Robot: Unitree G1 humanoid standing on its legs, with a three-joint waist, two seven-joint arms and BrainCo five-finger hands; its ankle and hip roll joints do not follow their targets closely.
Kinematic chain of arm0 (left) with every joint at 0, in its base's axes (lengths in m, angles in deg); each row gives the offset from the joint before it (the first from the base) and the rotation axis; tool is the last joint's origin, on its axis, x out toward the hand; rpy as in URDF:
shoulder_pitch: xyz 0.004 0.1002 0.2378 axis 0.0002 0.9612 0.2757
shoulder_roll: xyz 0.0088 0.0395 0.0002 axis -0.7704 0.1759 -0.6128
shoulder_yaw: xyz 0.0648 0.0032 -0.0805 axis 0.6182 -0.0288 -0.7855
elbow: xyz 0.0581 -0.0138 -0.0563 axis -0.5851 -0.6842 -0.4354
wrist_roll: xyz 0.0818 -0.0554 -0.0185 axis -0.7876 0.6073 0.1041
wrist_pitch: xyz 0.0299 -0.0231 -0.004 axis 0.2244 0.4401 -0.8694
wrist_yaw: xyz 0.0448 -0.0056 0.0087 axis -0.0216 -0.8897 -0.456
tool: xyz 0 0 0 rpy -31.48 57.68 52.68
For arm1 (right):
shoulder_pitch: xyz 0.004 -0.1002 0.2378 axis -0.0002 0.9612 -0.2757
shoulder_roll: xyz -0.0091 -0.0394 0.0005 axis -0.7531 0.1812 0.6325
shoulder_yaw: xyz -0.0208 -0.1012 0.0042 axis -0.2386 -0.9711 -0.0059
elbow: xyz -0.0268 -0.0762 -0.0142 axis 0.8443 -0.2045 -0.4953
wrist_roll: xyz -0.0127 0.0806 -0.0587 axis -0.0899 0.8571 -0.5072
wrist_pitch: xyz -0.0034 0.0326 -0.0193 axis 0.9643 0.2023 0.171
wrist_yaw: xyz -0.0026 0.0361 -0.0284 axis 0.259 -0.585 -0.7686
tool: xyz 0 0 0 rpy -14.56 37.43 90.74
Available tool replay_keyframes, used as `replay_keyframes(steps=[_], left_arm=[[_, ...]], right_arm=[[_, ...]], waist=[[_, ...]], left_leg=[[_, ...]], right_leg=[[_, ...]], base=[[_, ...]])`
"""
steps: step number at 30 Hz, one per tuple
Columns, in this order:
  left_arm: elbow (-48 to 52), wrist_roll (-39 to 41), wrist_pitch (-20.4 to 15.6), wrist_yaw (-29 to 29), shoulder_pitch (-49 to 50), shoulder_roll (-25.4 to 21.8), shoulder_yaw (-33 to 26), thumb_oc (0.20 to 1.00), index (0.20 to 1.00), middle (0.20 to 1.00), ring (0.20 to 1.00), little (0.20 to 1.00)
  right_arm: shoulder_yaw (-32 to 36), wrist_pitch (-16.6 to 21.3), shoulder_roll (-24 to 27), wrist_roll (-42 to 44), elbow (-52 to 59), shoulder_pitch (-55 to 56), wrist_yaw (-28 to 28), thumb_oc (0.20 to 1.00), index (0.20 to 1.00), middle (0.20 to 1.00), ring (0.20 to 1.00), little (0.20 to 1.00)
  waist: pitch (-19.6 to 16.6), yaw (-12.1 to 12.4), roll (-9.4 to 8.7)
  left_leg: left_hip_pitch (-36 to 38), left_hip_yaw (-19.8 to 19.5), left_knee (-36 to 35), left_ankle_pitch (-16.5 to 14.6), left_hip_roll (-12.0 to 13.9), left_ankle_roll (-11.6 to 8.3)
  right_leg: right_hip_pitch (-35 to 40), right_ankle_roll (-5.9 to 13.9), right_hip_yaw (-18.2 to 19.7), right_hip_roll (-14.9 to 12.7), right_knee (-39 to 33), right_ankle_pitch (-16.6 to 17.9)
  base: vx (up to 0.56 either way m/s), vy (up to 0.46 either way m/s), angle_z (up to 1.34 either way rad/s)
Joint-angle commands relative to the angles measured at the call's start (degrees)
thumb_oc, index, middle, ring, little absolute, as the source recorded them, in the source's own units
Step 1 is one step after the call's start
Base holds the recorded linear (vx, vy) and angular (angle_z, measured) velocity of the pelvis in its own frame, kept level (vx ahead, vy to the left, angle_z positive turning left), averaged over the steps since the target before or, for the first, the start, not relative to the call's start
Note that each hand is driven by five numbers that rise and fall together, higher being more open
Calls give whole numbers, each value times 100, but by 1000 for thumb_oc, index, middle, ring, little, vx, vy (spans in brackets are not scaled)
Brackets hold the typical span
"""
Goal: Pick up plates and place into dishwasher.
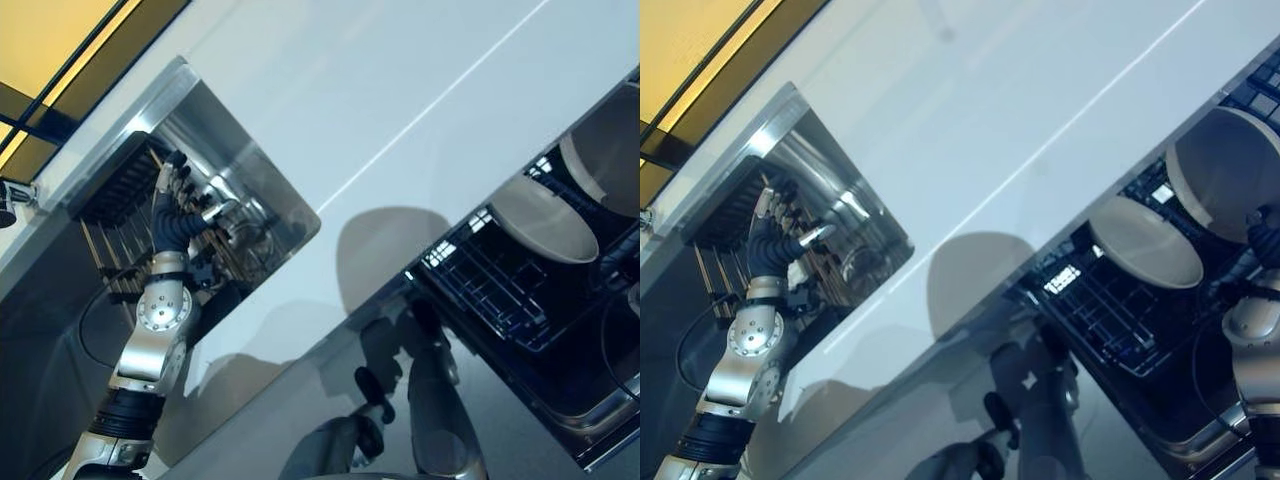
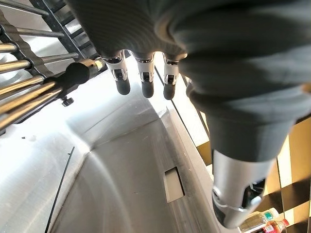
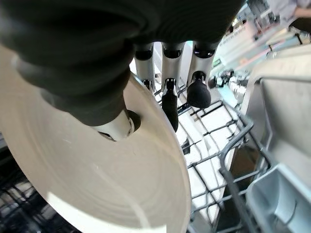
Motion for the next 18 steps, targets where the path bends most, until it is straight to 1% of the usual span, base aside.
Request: replay_keyframes(steps=[1,4,6,8,12,18], left_arm=[[-458,39,-488,-209,22,186,-11,1000,1000,1000,1000,1000],[-410,56,-493,-204,43,183,22,1000,1000,1000,1000,1000],[-367,41,-459,-251,29,186,65,1000,1000,1000,1000,1000],[-326,45,-420,-302,16,173,90,1000,1000,1000,1000,1000],[-303,85,-399,-358,29,155,103,1000,1000,1000,1000,1000],[-286,116,-447,-285,118,183,69,1000,1000,1000,1000,1000]], right_arm=[[429,15,422,-664,28,-121,438,200,200,200,200,200],[492,-186,585,-1189,-48,-50,617,200,200,200,200,200],[518,-423,707,-1583,-93,-31,794,200,200,200,200,200],[557,-534,814,-1659,-122,-5,884,200,200,200,200,200],[641,-552,928,-1626,-108,102,826,200,200,200,200,200],[556,-434,844,-1528,-130,185,533,200,200,200,200,200]], waist=[[104,-226,-204],[112,-239,-180],[113,-251,-176],[117,-265,-169],[112,-280,-135],[106,-253,-85]], left_leg=[[-653,-297,801,-325,-22,28],[-647,-271,788,-334,-36,31],[-645,-259,761,-335,-42,28],[-654,-252,758,-337,-43,24],[-670,-256,762,-343,-65,18],[-660,-272,744,-342,-100,21]], right_leg=[[258,-10,-338,79,87,-843],[252,-12,-322,80,63,-837],[246,-6,-306,94,40,-834],[232,-3,-295,99,44,-840],[217,2,-279,102,53,-857],[221,9,-290,67,42,-864]], base=[[109,71,-2],[13,16,-3],[0,0,0],[0,0,0],[0,0,0],[6,8,-1]])
